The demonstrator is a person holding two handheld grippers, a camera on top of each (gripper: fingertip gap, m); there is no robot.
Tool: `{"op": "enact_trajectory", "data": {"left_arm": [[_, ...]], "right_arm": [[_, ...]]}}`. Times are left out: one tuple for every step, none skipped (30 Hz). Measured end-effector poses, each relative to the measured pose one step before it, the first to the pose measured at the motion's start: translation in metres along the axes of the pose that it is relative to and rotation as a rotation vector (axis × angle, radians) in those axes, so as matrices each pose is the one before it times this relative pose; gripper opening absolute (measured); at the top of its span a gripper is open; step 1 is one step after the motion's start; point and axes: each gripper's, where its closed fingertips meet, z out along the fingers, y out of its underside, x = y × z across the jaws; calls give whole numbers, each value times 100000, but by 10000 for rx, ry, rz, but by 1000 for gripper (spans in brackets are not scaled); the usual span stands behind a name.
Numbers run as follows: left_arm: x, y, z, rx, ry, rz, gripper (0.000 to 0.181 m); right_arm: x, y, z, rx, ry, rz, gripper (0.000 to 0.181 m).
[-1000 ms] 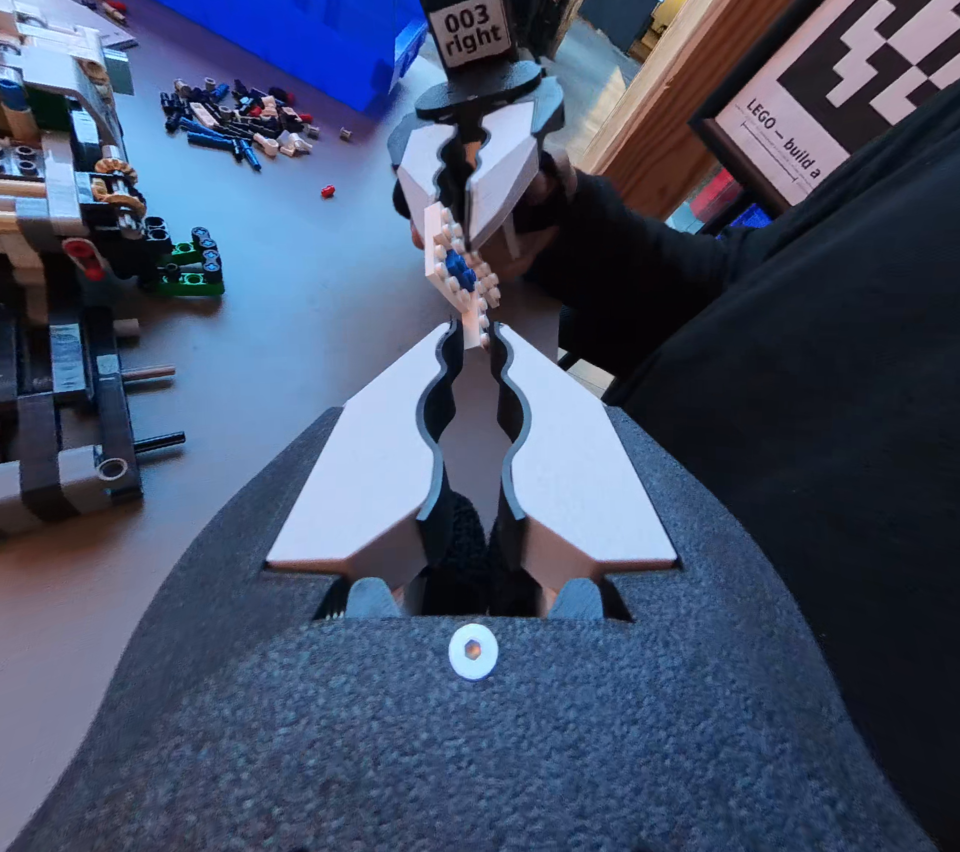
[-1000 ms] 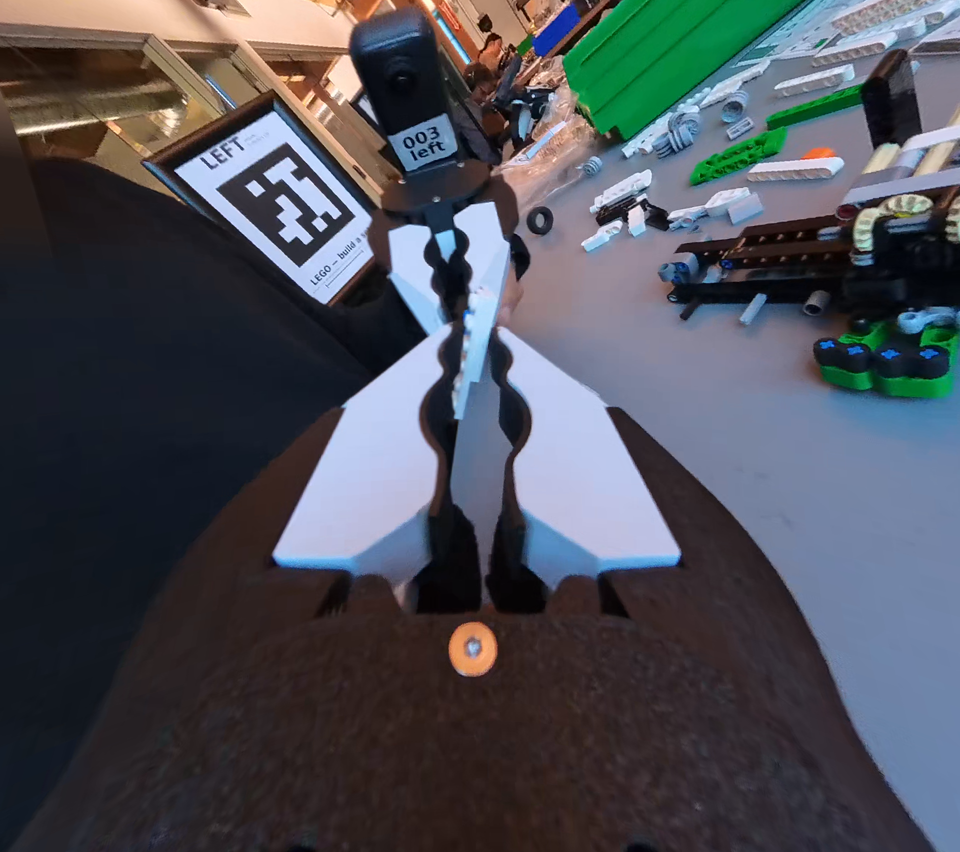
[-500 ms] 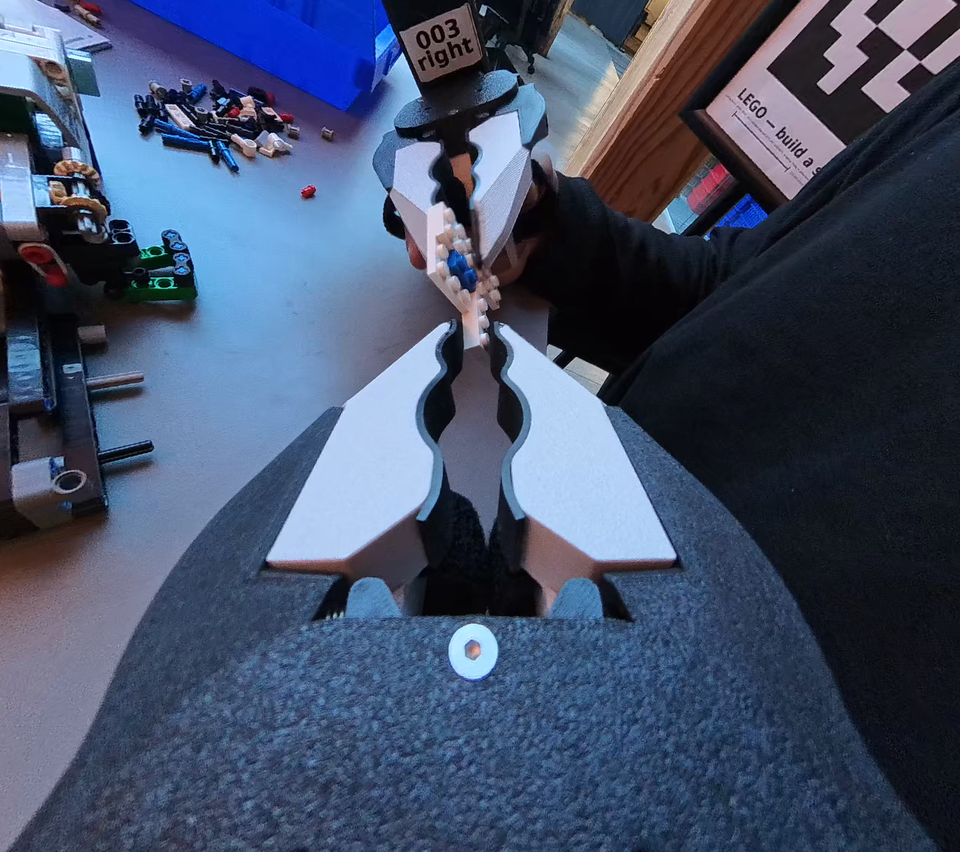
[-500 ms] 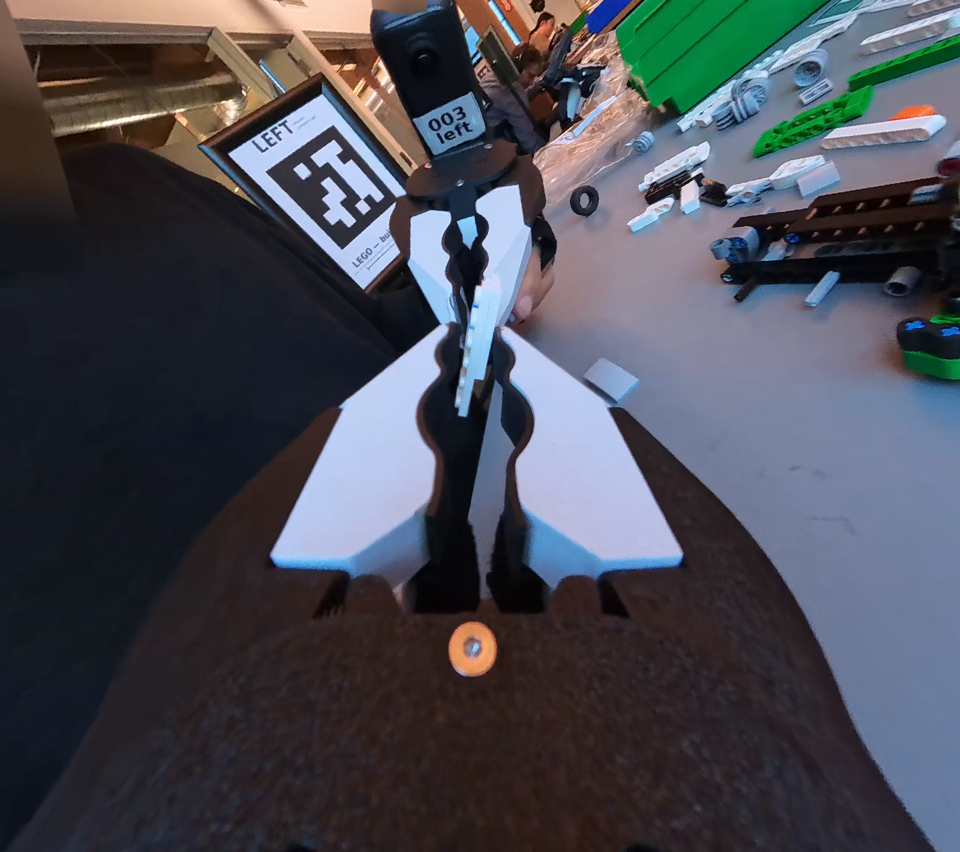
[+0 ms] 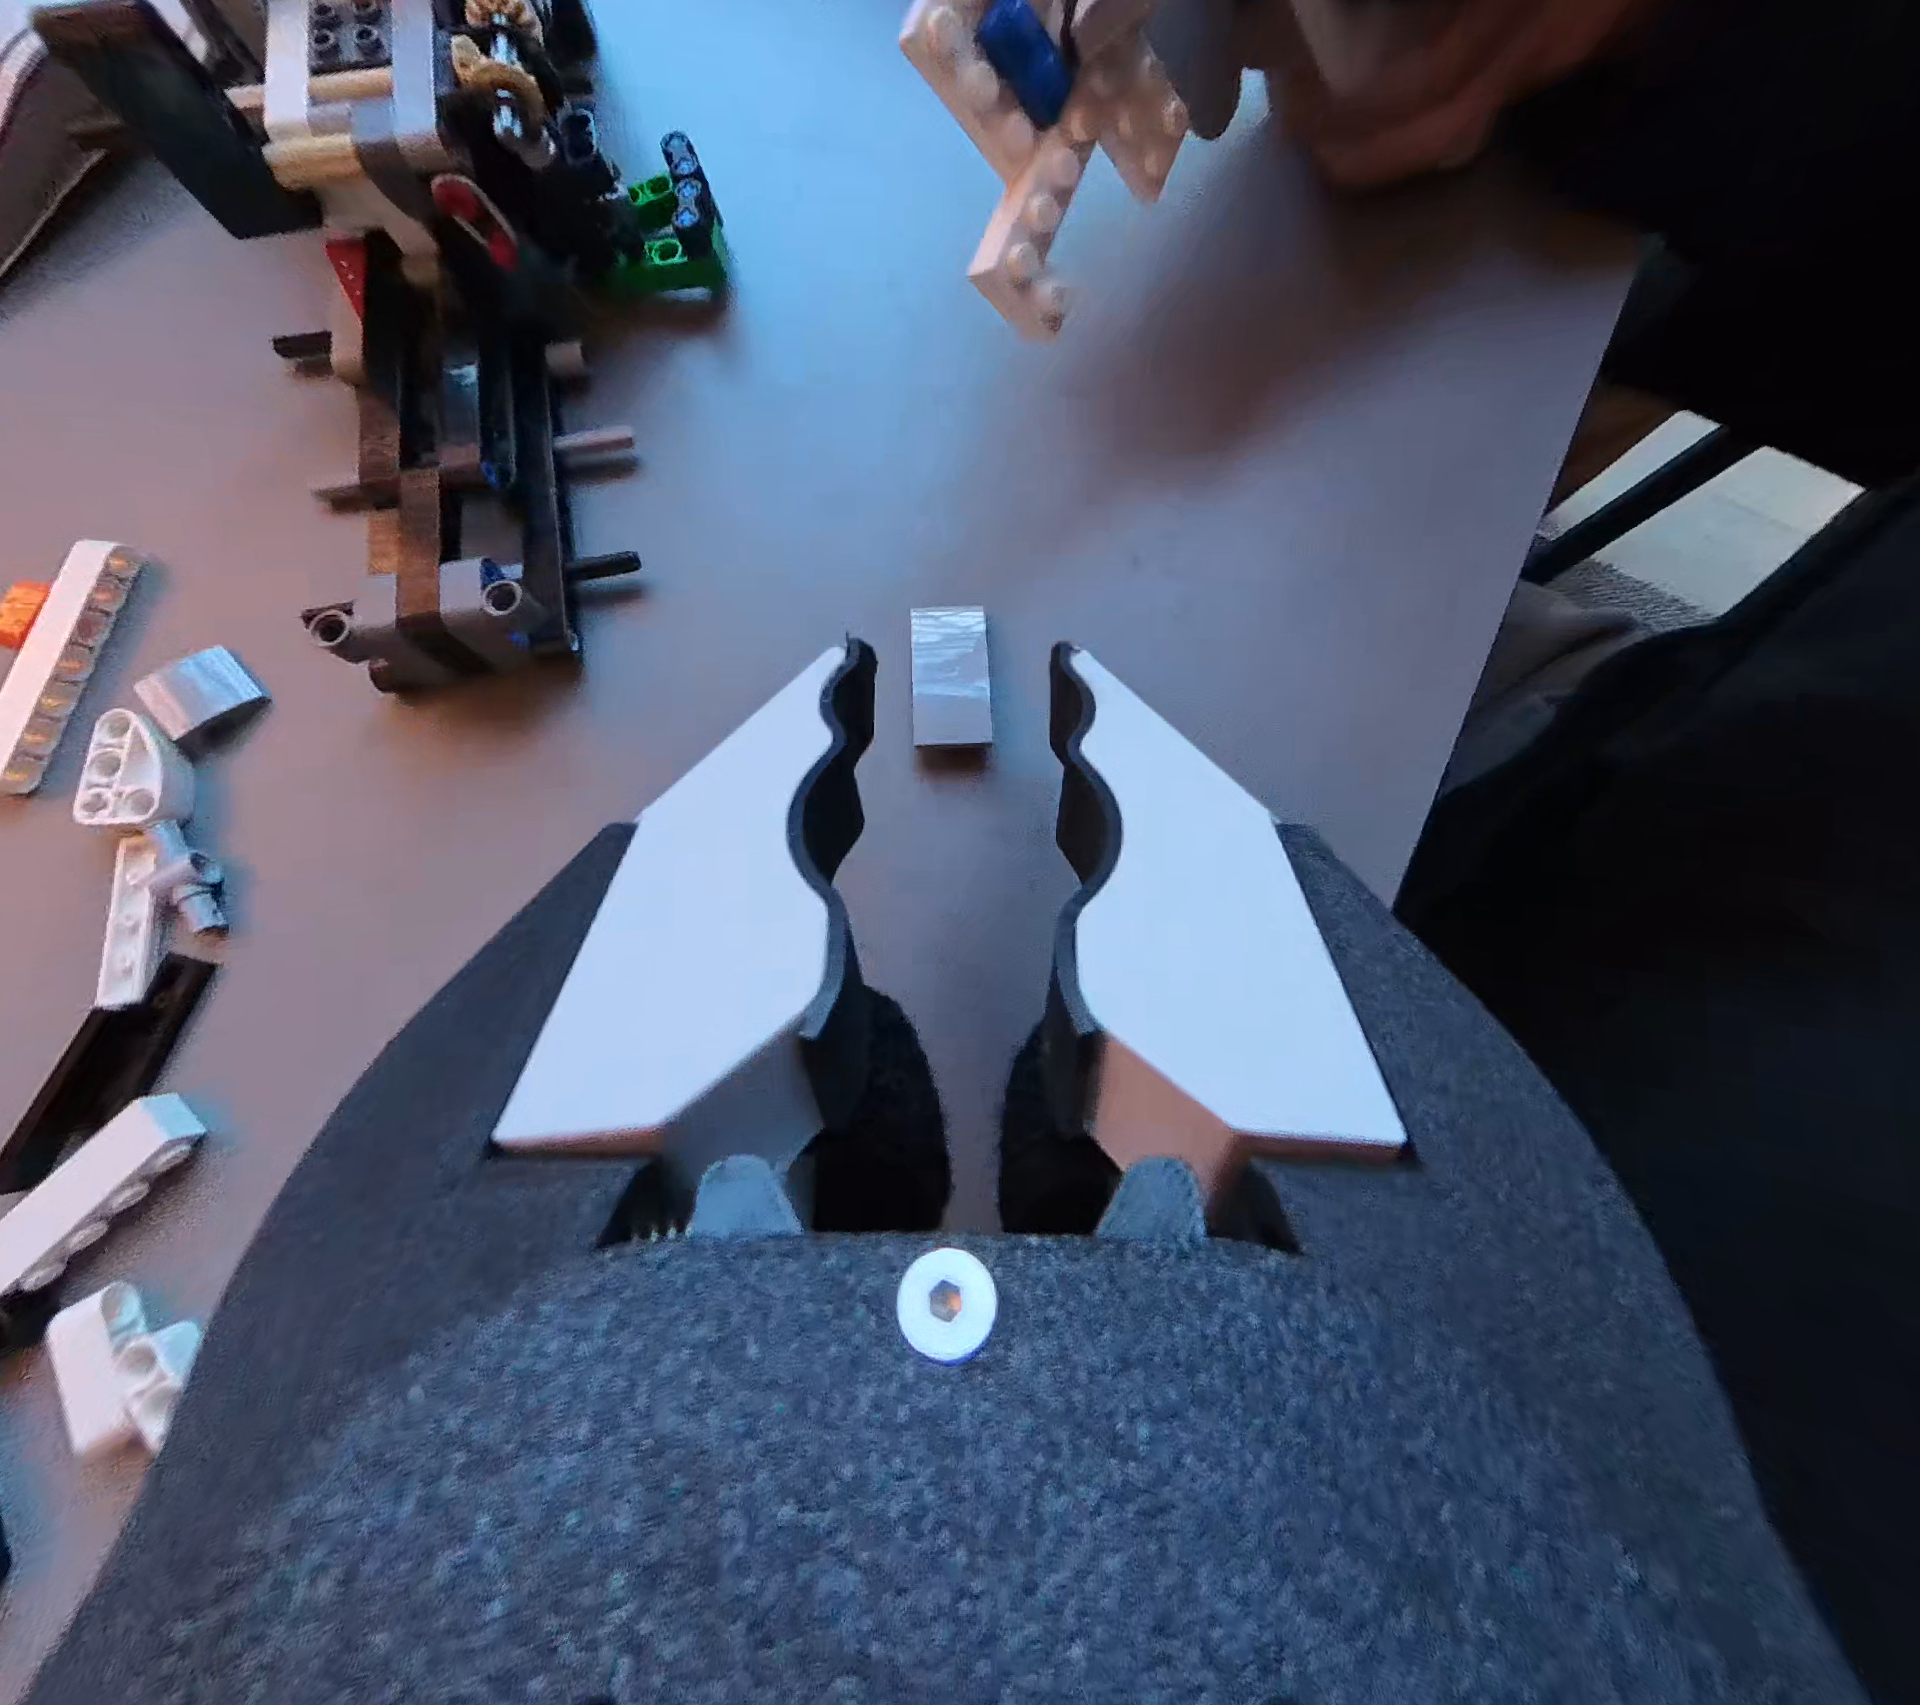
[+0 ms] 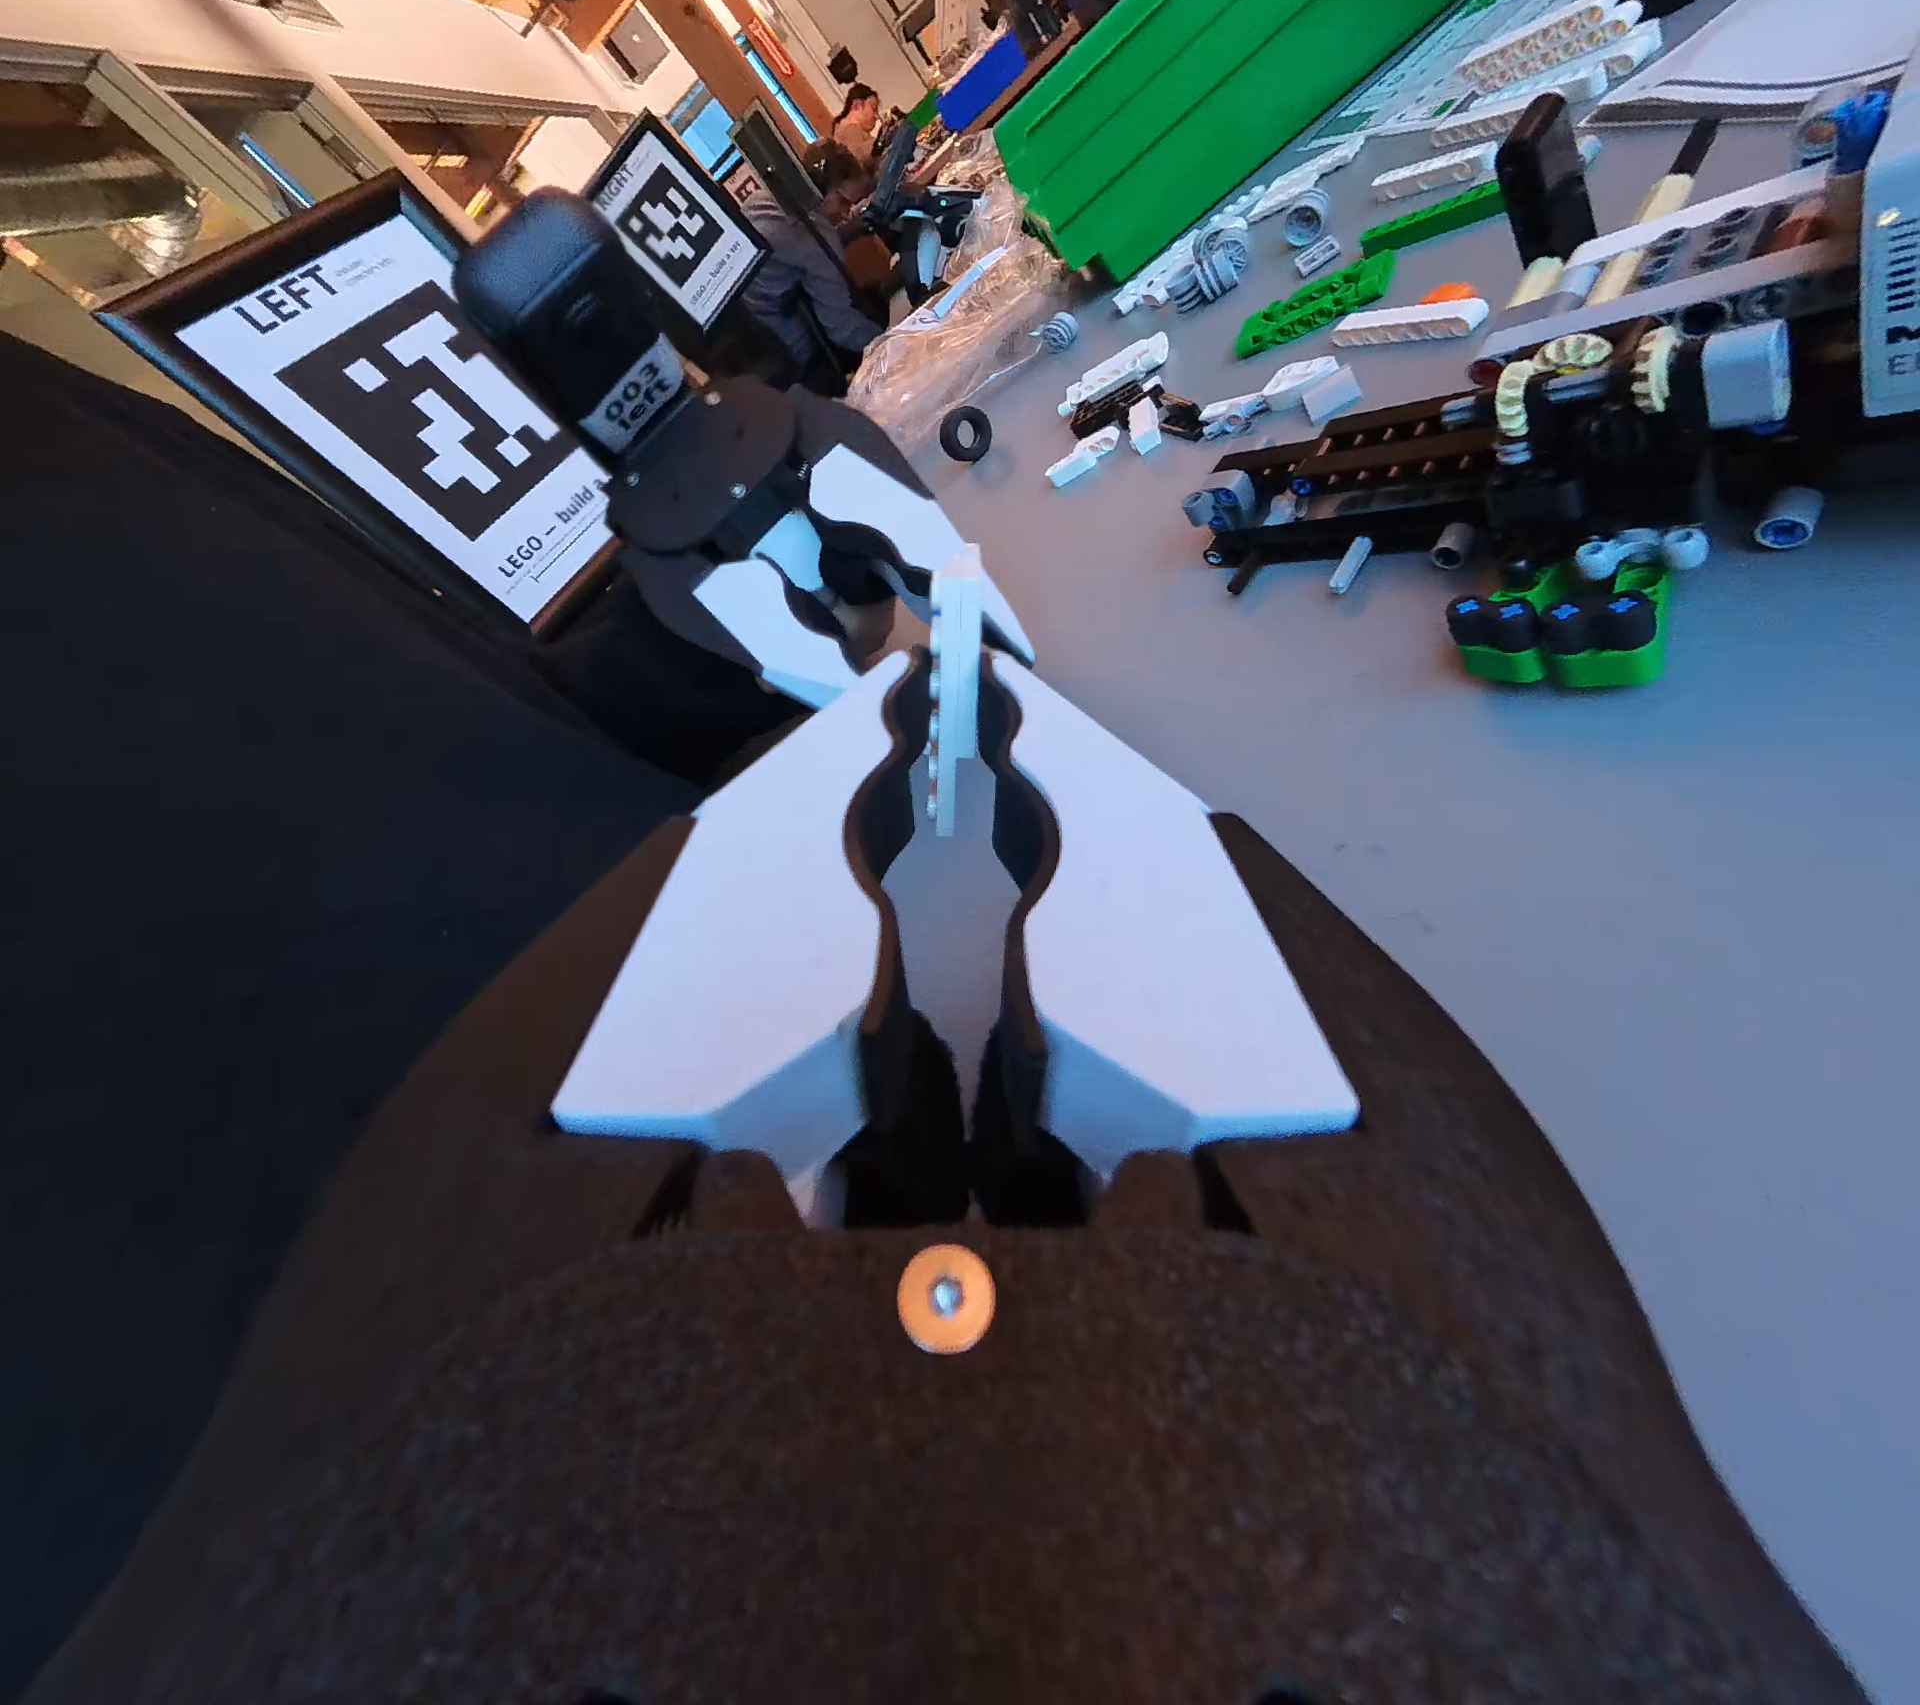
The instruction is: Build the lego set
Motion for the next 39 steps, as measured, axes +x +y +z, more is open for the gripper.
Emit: {"op": "enact_trajectory", "data": {"left_arm": [[-125, 219, 143, -125, -176, 73, 32], [-146, 188, 139, -107, -147, 68, 30], [-191, 148, 151, -71, -118, 27, 28], [-69, 148, 167, -68, 9, -21, 25], [43, 175, 170, -75, 104, -49, 24], [22, 178, 179, -76, 81, -25, 22], [-15, 176, 165, -75, 39, 15, 19], [-24, 207, 152, -103, 5, 42, 18], [41, 121, 117, -52, 31, 72, 16], [91, -5, 60, 23, 53, 90, 16], [41, -33, 29, 25, 28, 126, 16], [-25, -17, 1, -2, -18, 185, 16], [-30, -16, -20, -21, -22, 253, 16], [-103, -18, -40, -25, -64, 331, 15], [-518, -154, -101, 45, -369, 459, 15], [-563, -616, -354, 352, -450, 671, 15], [-430, -1353, -715, 763, -403, 790, 15], [-639, -1829, -931, 911, -508, 813, 15], [-766, -1857, -853, 809, -527, 878, 15], [-519, -1578, -622, 625, -305, 954, 15], [-327, -1165, -340, 419, -161, 958, 15], [-120, -699, -93, 211, -8, 849, 15], [170, -340, 87, 80, 165, 700, 15], [57, -160, 162, 33, 79, 552, 15], [3, -120, 183, 56, 58, 352, 15], [8, -61, 190, 35, 106, 103, 15], [67, -93, 170, 38, 154, -51, 15], [138, -153, 131, 71, 173, -49, 15], [56, -42, 125, -14, 91, 26, 15], [-2, 97, 136, -93, 41, 45, 15], [72, 213, 168, -155, 122, -21, 15], [63, 194, 129, -136, 113, -62, 15], [35, 80, 66, -49, 100, -69, 15], [55, 37, 35, -48, 105, -64, 15], [12, 9, 7, -40, 64, -4, 15], [25, 80, 34, -76, 66, 34, 15], [0, 118, 50, -110, 47, 26, 15], [1, 106, 58, -97, 41, 4, 15], [59, 121, 61, -103, 76, -23, 15]], "right_arm": [[41, 45, 37, -28, 11, 33, 7], [85, 31, 33, -22, 30, 64, 7], [115, 18, 10, -13, 30, 94, 7], [60, -16, -8, 12, 2, 99, 7], [72, -40, -19, 27, 2, 90, 7], [84, -68, -41, 46, 6, 88, 7], [89, -126, -55, 80, 1, 94, 7], [68, -138, -76, 90, -12, 97, 7], [31, -104, -88, 62, -26, 80, 7], [-32, -54, -55, 35, -53, 45, 7], [-45, 4, -13, 2, -43, 13, 7], [-12, 57, 27, -34, -4, -12, 7], [-29, 92, 70, -56, -5, -27, 7], [-63, 115, 94, -72, -27, -29, 7], [-62, 112, 74, -71, -20, -32, 7], [-49, 65, 72, -43, -2, -43, 7], [-65, 20, 38, -3, -19, -40, 7], [-121, -31, 60, 22, -58, -15, 7], [-114, -43, 68, 35, -66, -7, 7], [-134, -81, 88, 51, -59, -48, 7], [-117, -57, 93, 38, -24, -142, 7], [-130, -114, 58, 74, 1, -213, 7], [-353, -223, 26, 173, -122, -213, 7], [-539, -272, 37, 255, -240, -156, 7], [-391, -108, 94, 151, -167, -64, 7], [-70, 80, 113, 3, 43, -82, 7], [-3, 188, 104, -92, 111, -191, 7], [-138, 78, 90, -33, 34, -216, 7], [-195, 13, 75, 16, -51, -97, 7], [-86, 58, 72, -13, -43, 30, 7], [33, 139, 70, -90, 19, 18, 7], [46, 51, 24, -42, 45, -33, 7], [58, -43, -40, 10, 20, -6, 7], [45, 42, -11, -41, -7, 56, 7], [34, 11, 11, -6, -3, 39, 7], [34, 10, -2, -20, 19, -1, 7], [122, 44, 27, -40, 79, -16, 7], [120, -5, 11, -3, 83, -11, 7], [70, 48, 17, -37, 53, -14, 7]]}}
